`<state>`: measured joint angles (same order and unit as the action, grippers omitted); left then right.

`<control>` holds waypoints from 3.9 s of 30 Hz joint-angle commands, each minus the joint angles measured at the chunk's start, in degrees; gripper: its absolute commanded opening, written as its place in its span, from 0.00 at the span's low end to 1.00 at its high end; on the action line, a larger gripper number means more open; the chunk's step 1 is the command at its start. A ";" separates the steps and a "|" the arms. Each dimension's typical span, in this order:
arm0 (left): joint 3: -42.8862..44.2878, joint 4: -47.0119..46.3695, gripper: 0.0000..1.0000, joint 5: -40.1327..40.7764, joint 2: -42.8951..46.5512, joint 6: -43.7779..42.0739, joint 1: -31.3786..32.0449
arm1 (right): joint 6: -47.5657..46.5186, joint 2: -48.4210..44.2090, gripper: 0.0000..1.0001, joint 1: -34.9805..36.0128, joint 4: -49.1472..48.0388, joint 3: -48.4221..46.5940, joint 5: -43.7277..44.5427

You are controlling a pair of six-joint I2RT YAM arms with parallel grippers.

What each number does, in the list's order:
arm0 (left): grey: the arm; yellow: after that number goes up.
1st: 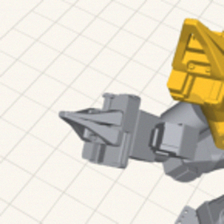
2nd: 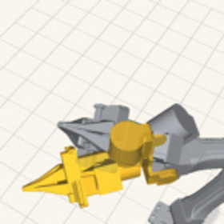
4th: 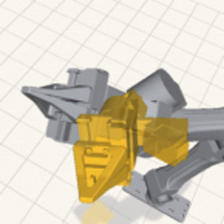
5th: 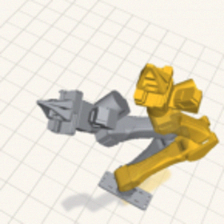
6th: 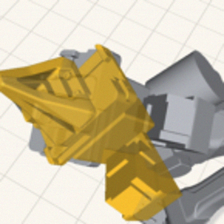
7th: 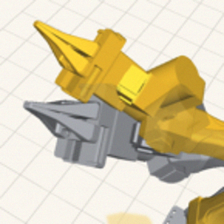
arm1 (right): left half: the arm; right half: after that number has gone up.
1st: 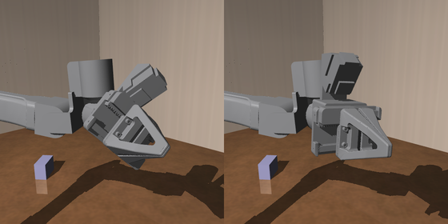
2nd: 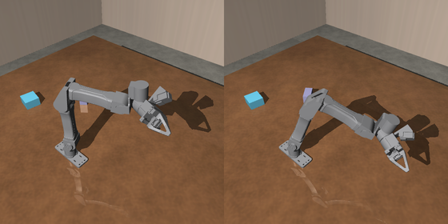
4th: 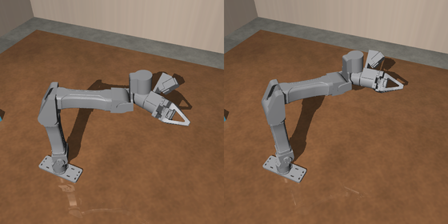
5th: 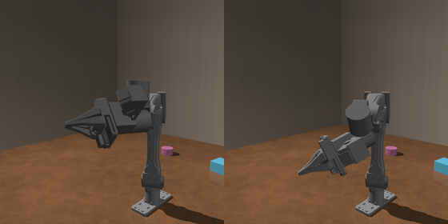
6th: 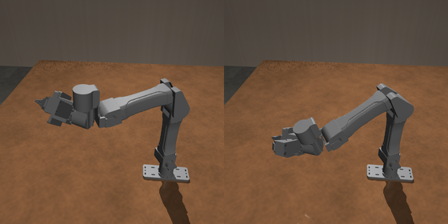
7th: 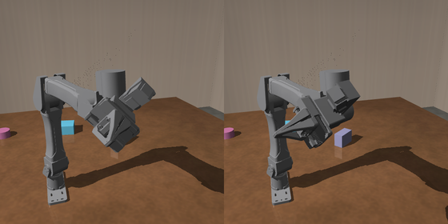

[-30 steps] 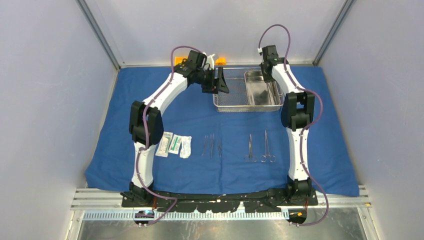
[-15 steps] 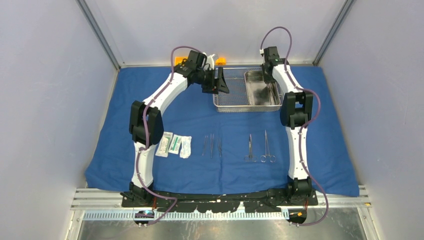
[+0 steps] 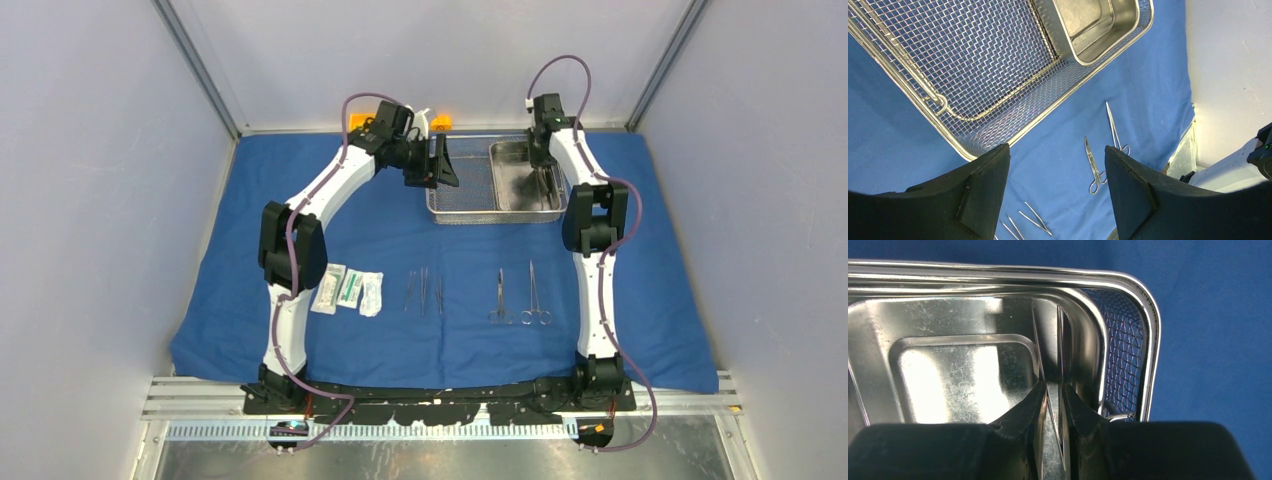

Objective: Open and lay out the surgical kit

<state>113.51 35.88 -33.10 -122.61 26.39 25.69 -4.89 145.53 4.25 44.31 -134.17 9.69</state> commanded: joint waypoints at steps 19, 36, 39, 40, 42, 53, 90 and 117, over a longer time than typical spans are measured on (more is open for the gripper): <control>1.63 -0.80 0.72 -1.94 -0.35 0.43 -0.49 | 1.39 -1.29 0.19 -0.59 -0.05 -0.09 -4.53; 1.59 -0.90 0.72 -2.17 -0.44 0.52 -0.47 | 0.84 -6.78 0.20 -0.26 -6.13 6.37 -5.62; 1.55 -0.78 0.72 -2.19 -0.53 0.49 -0.51 | 0.92 -6.81 0.20 -0.13 -6.36 6.38 -5.81; 1.60 -0.81 0.72 -2.25 -0.53 0.50 -0.48 | 0.93 -6.84 0.20 -0.18 -6.49 6.43 -5.82; 1.61 -0.80 0.72 -2.27 -0.53 0.43 -0.54 | 1.00 -7.16 0.20 -0.05 -6.92 6.57 -5.91; 1.58 -0.90 0.72 -2.47 -0.75 0.58 -0.47 | 0.77 -9.04 0.20 0.24 -8.29 7.95 -6.25; 1.59 -0.89 0.72 -2.75 -0.96 0.66 -0.49 | -0.99 -4.40 0.16 0.46 -5.11 6.99 -6.35; 3.83 1.16 0.75 -0.14 -0.94 -1.42 -0.56 | 0.02 -4.51 0.00 0.44 -3.23 6.16 -8.90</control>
<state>113.75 36.12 -34.13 -123.52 26.57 25.69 -5.63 141.51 4.38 40.80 -126.30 1.65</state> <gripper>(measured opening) 0.741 0.020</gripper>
